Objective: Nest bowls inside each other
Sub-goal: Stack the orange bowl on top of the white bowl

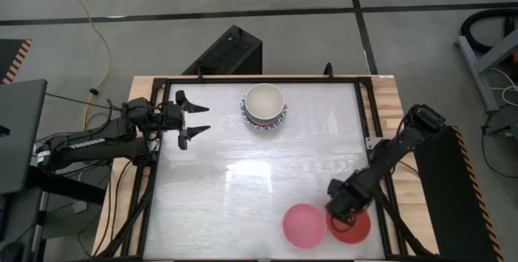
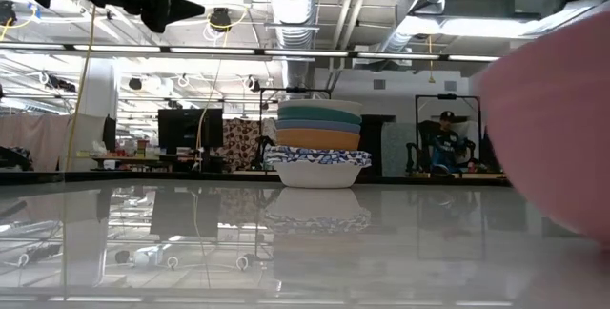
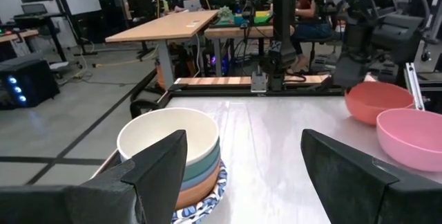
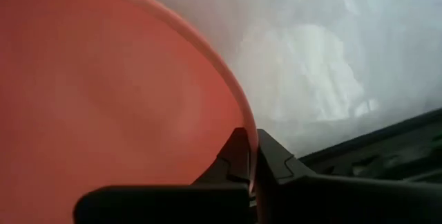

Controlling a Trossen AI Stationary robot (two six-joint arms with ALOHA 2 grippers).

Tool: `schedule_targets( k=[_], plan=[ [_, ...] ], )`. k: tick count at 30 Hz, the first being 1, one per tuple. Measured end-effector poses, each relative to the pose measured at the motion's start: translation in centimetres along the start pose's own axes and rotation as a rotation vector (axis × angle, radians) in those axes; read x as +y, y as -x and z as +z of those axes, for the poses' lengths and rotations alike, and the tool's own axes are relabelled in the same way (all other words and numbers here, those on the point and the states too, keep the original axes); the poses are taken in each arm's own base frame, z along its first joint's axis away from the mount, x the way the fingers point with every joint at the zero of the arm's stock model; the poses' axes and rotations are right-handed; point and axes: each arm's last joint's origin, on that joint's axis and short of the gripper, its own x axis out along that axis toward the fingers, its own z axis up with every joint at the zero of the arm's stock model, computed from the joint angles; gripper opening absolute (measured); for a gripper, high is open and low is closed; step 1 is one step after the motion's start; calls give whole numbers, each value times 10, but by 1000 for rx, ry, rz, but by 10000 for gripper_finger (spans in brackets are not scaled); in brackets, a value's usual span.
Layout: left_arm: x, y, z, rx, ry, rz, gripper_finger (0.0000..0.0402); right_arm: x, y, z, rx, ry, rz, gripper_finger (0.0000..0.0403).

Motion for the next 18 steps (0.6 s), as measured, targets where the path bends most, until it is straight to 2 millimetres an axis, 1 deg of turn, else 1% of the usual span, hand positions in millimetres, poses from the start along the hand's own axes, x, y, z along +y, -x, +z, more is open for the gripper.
schedule_targets(
  k=[5,9,13,18],
  plan=[
    [0,0,-1,9,8,0,274,-13,5,26,-55,-99,-11,9],
    [1,0,-2,17,11,21,274,-28,10,52,-55,-218,12,9],
    [2,0,-2,22,28,88,274,-49,15,78,-61,-309,35,9],
    [4,0,-3,39,29,133,274,-78,21,112,-104,-350,106,9]
  ],
)
